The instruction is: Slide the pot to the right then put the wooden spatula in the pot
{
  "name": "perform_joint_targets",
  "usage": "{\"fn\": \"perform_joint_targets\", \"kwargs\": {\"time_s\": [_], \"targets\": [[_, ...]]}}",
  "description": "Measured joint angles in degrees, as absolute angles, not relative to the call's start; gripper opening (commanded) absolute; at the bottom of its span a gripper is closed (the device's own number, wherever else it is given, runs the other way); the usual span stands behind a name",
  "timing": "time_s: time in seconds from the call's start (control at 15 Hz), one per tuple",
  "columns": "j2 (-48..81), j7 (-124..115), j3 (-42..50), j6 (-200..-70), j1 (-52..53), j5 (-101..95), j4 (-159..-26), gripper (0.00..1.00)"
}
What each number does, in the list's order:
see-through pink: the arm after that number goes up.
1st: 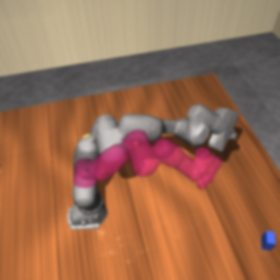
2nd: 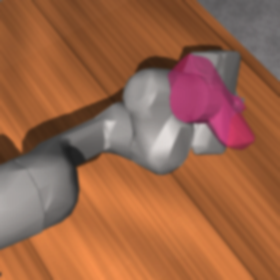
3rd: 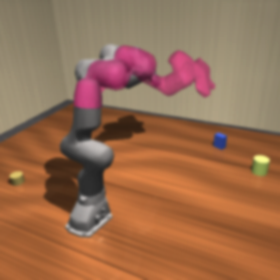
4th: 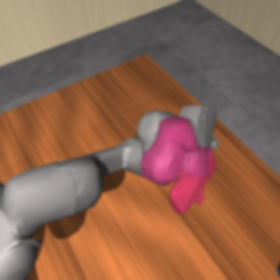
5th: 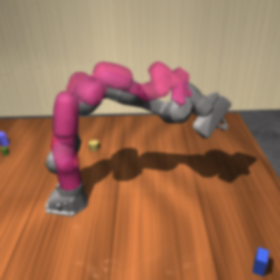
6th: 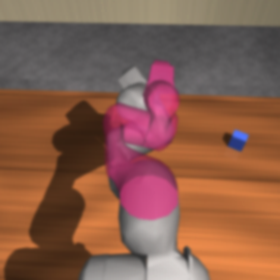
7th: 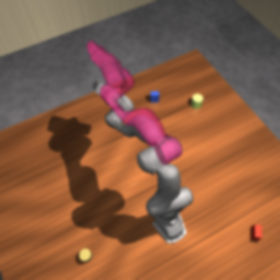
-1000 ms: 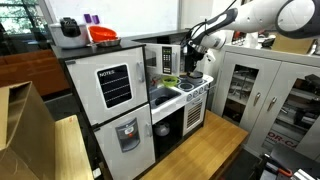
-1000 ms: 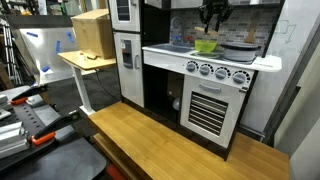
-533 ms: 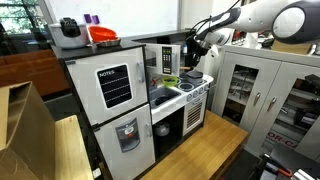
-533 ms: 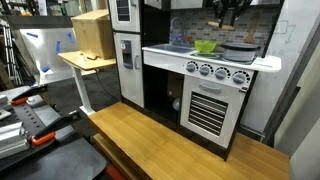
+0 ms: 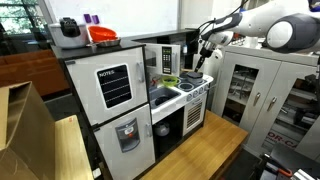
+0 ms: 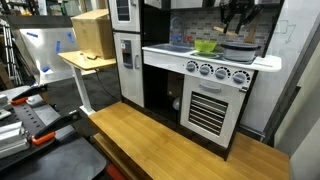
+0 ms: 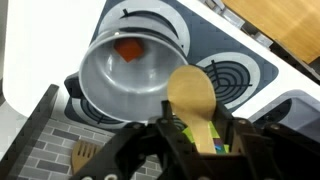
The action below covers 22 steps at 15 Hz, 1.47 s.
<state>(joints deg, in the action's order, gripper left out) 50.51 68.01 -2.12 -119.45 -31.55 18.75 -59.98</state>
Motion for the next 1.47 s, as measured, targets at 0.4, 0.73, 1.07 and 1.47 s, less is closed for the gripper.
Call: {"fn": "perform_joint_targets", "kwargs": {"time_s": [0.4,0.73,1.07,1.47], "targets": [[57.3,66.4,-2.8,-114.9,-32.6,18.8,-50.0,0.19],[62.2,64.5,-3.4,-114.1,-32.5,18.3,-41.8,0.19],[65.1,60.0,-2.6,-113.5,-32.3,17.8,-37.6,0.82],[65.3,56.7,-2.0,-112.5,-32.3,17.8,-35.4,1.0]]}}
